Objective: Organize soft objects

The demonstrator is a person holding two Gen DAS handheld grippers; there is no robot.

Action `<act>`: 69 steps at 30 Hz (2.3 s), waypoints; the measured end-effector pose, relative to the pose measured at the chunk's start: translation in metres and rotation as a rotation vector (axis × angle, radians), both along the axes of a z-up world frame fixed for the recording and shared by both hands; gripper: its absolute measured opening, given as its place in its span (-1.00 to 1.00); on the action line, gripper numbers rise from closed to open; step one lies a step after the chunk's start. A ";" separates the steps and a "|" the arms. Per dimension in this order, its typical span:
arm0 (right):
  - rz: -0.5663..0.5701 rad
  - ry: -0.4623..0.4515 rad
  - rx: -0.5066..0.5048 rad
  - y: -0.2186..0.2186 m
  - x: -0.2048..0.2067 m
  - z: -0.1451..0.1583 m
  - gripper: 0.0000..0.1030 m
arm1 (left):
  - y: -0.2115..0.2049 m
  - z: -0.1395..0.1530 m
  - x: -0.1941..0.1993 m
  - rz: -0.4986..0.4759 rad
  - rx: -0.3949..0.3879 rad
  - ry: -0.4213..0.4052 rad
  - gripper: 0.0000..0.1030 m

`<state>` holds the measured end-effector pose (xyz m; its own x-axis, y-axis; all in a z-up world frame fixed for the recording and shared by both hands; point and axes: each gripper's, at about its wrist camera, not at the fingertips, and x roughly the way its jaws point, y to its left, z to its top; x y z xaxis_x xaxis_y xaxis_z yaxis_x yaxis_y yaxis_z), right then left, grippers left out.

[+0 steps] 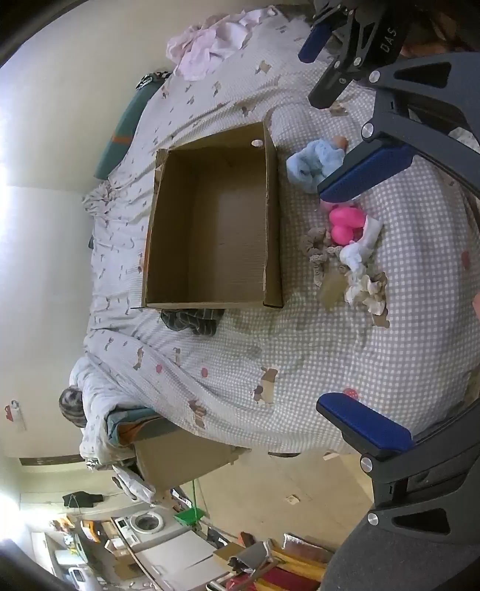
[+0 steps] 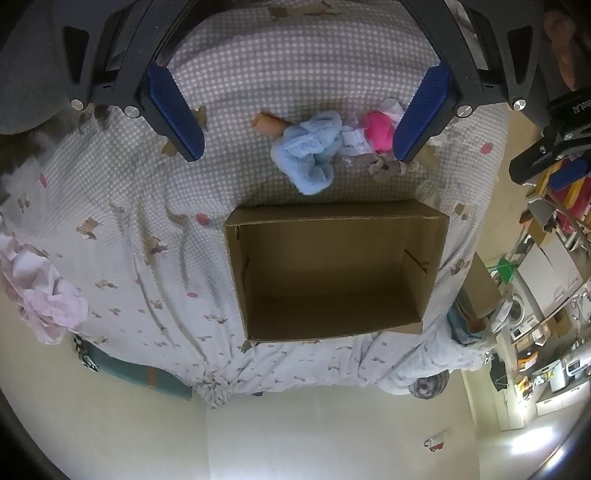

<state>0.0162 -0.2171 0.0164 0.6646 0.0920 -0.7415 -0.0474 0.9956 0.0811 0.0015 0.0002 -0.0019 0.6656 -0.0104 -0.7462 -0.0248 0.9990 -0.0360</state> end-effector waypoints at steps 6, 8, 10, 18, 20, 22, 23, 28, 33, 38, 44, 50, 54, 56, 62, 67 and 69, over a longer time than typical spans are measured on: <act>-0.007 0.011 -0.016 0.001 0.000 0.000 1.00 | 0.000 0.000 0.002 0.019 0.001 -0.006 0.99; -0.011 0.011 -0.011 0.000 0.000 0.000 1.00 | 0.002 0.000 -0.001 0.023 -0.004 -0.019 0.99; -0.016 0.012 -0.007 -0.003 0.002 -0.001 1.00 | 0.002 0.000 -0.002 0.020 -0.003 -0.020 0.99; -0.002 0.011 -0.012 0.000 0.001 -0.001 1.00 | 0.001 0.001 -0.001 0.020 0.006 -0.014 0.99; -0.002 0.012 -0.011 0.000 0.001 -0.001 1.00 | 0.001 0.001 -0.001 0.018 0.004 -0.010 0.99; 0.001 0.009 -0.011 0.001 -0.001 -0.001 1.00 | 0.001 0.002 -0.001 0.017 0.002 -0.008 0.99; 0.001 0.010 -0.013 0.002 0.000 -0.001 1.00 | 0.001 0.002 -0.001 0.018 0.003 -0.009 0.99; 0.005 0.013 -0.016 0.001 0.001 -0.001 1.00 | 0.000 0.001 -0.001 0.018 0.001 -0.008 0.99; 0.006 0.014 -0.017 0.001 0.001 -0.001 1.00 | 0.000 0.000 0.000 0.016 -0.003 -0.009 0.99; 0.006 0.015 -0.016 0.002 0.001 -0.001 1.00 | -0.002 0.000 -0.001 0.013 -0.003 -0.008 0.99; 0.008 0.016 -0.017 0.002 0.001 -0.001 1.00 | -0.002 -0.001 0.000 0.016 -0.006 -0.001 0.99; 0.009 0.016 -0.017 0.003 0.001 -0.001 1.00 | -0.001 0.001 0.000 0.013 -0.012 0.004 0.99; 0.009 0.017 -0.017 0.003 0.001 -0.001 1.00 | 0.000 0.000 0.001 0.013 -0.015 0.005 1.00; 0.009 0.017 -0.017 0.003 0.001 -0.001 1.00 | 0.000 0.000 0.001 0.013 -0.015 0.005 0.99; 0.015 0.016 -0.009 0.003 0.000 -0.001 1.00 | 0.000 0.000 0.001 0.011 -0.013 0.005 0.99; 0.021 0.015 -0.008 0.004 -0.001 -0.002 1.00 | 0.000 0.000 0.002 0.011 -0.013 0.005 0.99; 0.021 0.018 -0.008 0.004 0.000 -0.002 1.00 | 0.000 0.000 0.002 0.009 -0.012 0.006 0.99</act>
<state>0.0163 -0.2130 0.0149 0.6491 0.0994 -0.7541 -0.0667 0.9950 0.0738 0.0037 0.0006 -0.0023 0.6613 -0.0135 -0.7500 -0.0337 0.9983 -0.0476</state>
